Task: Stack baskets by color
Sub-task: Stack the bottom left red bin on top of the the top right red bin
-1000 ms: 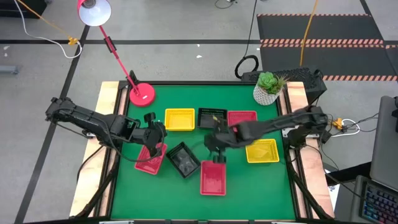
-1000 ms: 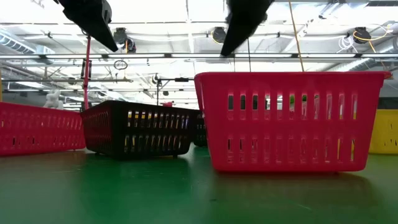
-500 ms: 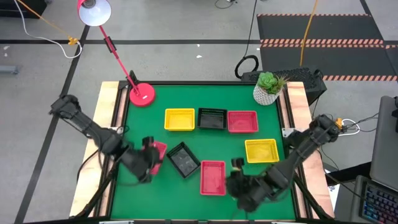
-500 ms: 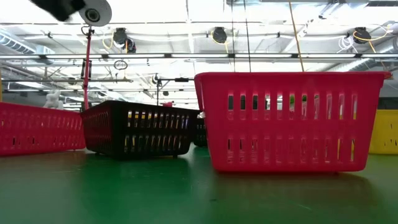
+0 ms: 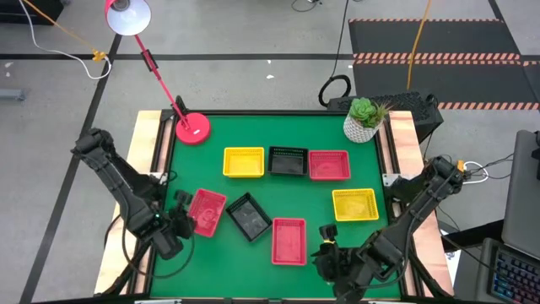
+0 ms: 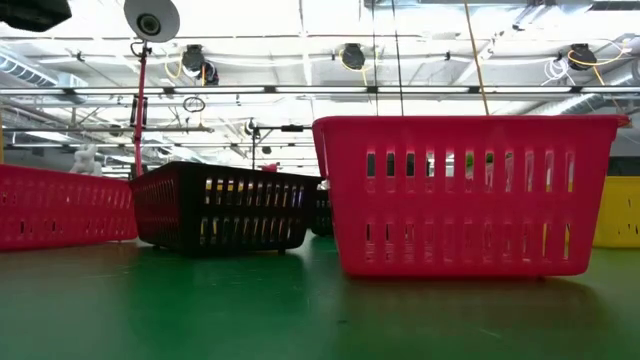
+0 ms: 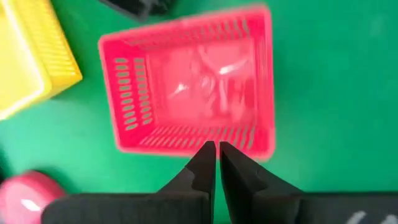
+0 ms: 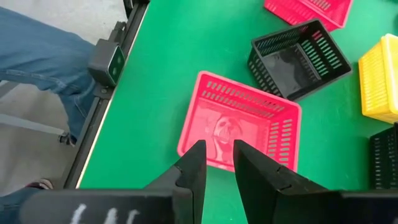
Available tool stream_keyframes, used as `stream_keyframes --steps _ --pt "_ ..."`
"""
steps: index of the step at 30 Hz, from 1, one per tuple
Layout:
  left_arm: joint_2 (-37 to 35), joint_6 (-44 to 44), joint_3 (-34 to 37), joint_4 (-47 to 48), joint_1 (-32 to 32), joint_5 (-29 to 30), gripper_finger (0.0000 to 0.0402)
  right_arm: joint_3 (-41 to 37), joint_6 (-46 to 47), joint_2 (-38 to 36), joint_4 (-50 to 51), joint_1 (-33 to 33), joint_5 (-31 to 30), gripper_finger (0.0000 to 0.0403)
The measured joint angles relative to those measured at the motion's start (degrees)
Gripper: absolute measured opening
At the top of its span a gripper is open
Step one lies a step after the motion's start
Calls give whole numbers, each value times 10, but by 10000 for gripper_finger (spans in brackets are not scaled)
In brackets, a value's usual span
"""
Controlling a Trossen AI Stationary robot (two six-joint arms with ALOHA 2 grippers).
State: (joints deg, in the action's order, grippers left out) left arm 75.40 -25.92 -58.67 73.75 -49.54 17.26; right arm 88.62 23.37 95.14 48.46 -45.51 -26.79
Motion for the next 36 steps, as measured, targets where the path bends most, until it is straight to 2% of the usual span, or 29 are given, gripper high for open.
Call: stream_keyframes --steps 7,12,15,18,22,25,32,36 --pt "0 222 0 24 12 -21 27 0 -1 0 -2 0 0 73" --pt "0 327 0 31 46 -28 28 0 -2 0 -2 0 0 73" --pt "0 359 2 29 70 -51 50 0 -1 0 -2 0 0 73" --pt "0 377 22 29 87 -52 94 0 -1 0 -2 0 0 73" --pt "0 416 72 18 99 -28 152 0 -1 0 -2 0 0 73" --pt "0 458 107 -10 105 -17 178 0 -1 0 -2 0 0 73" --pt "0 505 161 -107 108 -17 191 0 -14 0 -2 0 0 73" --pt "0 513 169 -110 108 -17 191 0 -16 0 -2 0 0 73"
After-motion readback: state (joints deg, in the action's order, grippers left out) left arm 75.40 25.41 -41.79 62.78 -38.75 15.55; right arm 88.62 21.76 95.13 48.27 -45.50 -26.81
